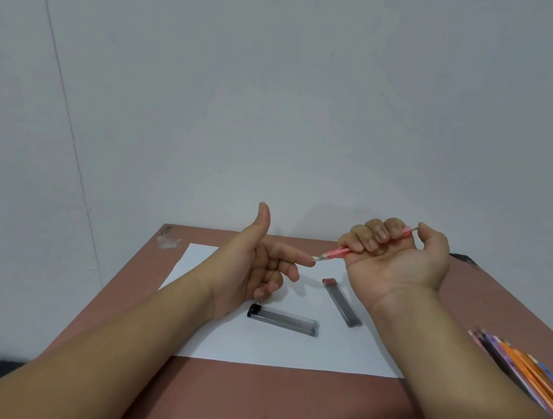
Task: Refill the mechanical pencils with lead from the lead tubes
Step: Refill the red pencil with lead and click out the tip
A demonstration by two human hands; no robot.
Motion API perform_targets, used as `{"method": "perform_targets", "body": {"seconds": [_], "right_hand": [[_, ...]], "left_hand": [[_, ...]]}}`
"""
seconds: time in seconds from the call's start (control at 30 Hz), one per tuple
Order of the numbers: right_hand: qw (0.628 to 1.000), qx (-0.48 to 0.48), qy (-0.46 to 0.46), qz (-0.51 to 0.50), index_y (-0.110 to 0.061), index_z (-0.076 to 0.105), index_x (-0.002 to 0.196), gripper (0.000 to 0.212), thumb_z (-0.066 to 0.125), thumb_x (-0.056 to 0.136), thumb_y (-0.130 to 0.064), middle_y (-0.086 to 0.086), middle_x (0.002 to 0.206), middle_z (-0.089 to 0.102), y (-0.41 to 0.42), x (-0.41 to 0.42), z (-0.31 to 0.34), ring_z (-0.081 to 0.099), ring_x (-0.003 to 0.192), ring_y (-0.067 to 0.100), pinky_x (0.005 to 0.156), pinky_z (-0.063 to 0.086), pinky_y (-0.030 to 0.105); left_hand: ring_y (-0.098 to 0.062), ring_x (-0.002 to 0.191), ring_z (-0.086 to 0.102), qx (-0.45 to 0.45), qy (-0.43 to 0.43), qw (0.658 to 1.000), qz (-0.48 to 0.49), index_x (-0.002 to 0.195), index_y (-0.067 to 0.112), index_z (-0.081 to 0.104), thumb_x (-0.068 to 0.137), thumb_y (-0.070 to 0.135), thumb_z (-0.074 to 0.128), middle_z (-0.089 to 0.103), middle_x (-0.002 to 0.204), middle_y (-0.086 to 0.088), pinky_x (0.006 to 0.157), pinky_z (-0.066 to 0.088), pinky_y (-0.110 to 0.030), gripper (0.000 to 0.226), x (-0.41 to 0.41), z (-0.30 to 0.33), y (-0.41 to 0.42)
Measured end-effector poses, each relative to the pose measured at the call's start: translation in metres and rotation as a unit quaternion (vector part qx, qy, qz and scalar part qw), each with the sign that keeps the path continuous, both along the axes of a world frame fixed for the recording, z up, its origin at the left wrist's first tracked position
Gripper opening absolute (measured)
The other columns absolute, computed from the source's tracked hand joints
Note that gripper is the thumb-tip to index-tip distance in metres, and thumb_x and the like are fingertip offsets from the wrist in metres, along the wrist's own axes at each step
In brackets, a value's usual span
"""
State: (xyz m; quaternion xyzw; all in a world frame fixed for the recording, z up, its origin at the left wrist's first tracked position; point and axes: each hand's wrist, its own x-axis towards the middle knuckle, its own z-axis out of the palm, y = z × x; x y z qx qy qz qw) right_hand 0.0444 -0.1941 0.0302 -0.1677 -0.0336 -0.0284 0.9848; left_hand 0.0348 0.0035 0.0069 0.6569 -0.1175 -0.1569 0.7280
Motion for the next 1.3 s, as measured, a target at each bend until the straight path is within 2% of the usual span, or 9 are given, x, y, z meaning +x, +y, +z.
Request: {"method": "perform_targets", "body": {"seconds": [0.27, 0.4, 0.8, 1.07, 1.3], "right_hand": [[1.0, 0.007, -0.003, 0.002, -0.015, 0.036, 0.06, 0.039, 0.037, 0.089, -0.04, 0.001, 0.063, 0.032, 0.0005, 0.0, -0.0006, 0.026, 0.051, 0.019, 0.053, 0.027, 0.027], [1.0, 0.009, -0.011, 0.003, -0.015, 0.037, 0.059, 0.037, 0.035, 0.09, -0.035, 0.001, 0.063, 0.032, 0.0008, -0.0009, 0.0007, 0.026, 0.051, 0.019, 0.052, 0.027, 0.028], [1.0, 0.002, -0.014, -0.001, -0.015, 0.038, 0.061, 0.04, 0.038, 0.091, -0.041, 0.001, 0.064, 0.033, 0.0023, -0.0019, 0.0013, 0.027, 0.051, 0.019, 0.052, 0.028, 0.027], [1.0, 0.004, -0.02, -0.001, -0.014, 0.038, 0.06, 0.037, 0.035, 0.09, -0.036, 0.001, 0.063, 0.032, 0.0021, -0.0021, 0.0006, 0.026, 0.051, 0.018, 0.053, 0.027, 0.028], [1.0, 0.007, -0.015, -0.011, -0.014, 0.037, 0.061, 0.038, 0.038, 0.09, -0.04, 0.001, 0.063, 0.032, 0.0029, -0.0025, 0.0016, 0.025, 0.051, 0.019, 0.053, 0.027, 0.027]], "left_hand": [[-0.018, 0.059, 0.039, -0.007, -0.001, 1.0, -0.003, 0.106, 0.007, 0.077, 0.088, 0.084, 0.018, 0.06, 0.077, -0.005, 0.046, 0.026, -0.026, 0.099, 0.0001, 0.0005, -0.0004], [-0.017, 0.059, 0.039, -0.007, -0.003, 1.0, -0.007, 0.107, 0.006, 0.077, 0.087, 0.085, 0.019, 0.06, 0.077, -0.004, 0.045, 0.028, -0.026, 0.1, -0.0003, -0.0001, 0.0004], [-0.018, 0.059, 0.037, -0.019, -0.001, 1.0, -0.009, 0.107, 0.008, 0.076, 0.087, 0.085, 0.021, 0.059, 0.077, -0.005, 0.044, 0.027, -0.025, 0.096, 0.0006, -0.0007, 0.0002], [-0.018, 0.058, 0.037, -0.017, -0.004, 1.0, -0.014, 0.106, 0.009, 0.076, 0.087, 0.084, 0.022, 0.058, 0.076, -0.005, 0.045, 0.025, -0.026, 0.095, 0.0017, -0.0017, 0.0013], [-0.018, 0.057, 0.034, -0.009, -0.012, 1.0, -0.011, 0.109, 0.008, 0.076, 0.088, 0.083, 0.024, 0.058, 0.077, -0.005, 0.046, 0.025, -0.026, 0.093, 0.0015, -0.0026, 0.0022]]}}
